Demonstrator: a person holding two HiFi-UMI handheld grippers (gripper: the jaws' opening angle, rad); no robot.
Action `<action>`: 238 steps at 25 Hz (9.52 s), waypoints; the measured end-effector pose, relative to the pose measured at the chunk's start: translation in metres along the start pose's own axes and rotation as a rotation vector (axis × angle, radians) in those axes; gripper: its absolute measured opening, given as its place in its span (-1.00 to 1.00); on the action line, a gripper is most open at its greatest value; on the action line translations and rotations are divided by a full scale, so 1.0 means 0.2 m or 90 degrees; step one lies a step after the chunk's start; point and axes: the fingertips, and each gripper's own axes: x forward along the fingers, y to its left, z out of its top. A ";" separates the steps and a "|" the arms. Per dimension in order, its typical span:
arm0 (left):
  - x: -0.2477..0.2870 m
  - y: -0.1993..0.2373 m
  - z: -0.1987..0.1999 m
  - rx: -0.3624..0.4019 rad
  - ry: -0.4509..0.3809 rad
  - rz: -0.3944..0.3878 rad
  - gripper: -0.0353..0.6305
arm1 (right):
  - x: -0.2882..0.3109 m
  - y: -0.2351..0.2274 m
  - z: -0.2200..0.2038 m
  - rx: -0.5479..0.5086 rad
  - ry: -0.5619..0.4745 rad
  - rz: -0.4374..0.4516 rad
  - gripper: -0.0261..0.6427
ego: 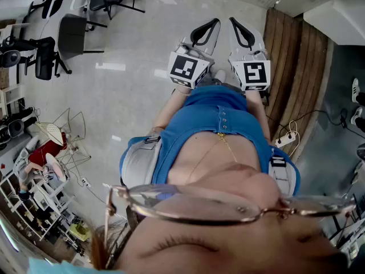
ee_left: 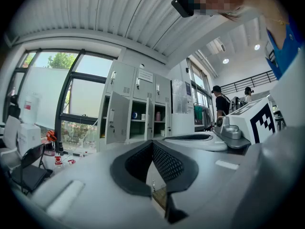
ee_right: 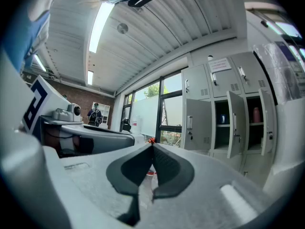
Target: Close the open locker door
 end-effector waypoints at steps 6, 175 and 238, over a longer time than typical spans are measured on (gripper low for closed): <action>0.02 0.02 -0.02 -0.010 0.000 0.003 -0.89 | 0.01 -0.03 -0.03 0.006 -0.004 -0.009 -0.92; 2.48 2.54 0.15 -0.080 0.030 -0.251 -0.89 | 3.04 -1.80 0.16 -0.018 -0.098 -0.259 -0.78; 2.33 2.36 0.12 -0.041 0.049 -0.266 -0.89 | 2.77 -1.51 -0.05 0.028 0.021 -0.312 -0.92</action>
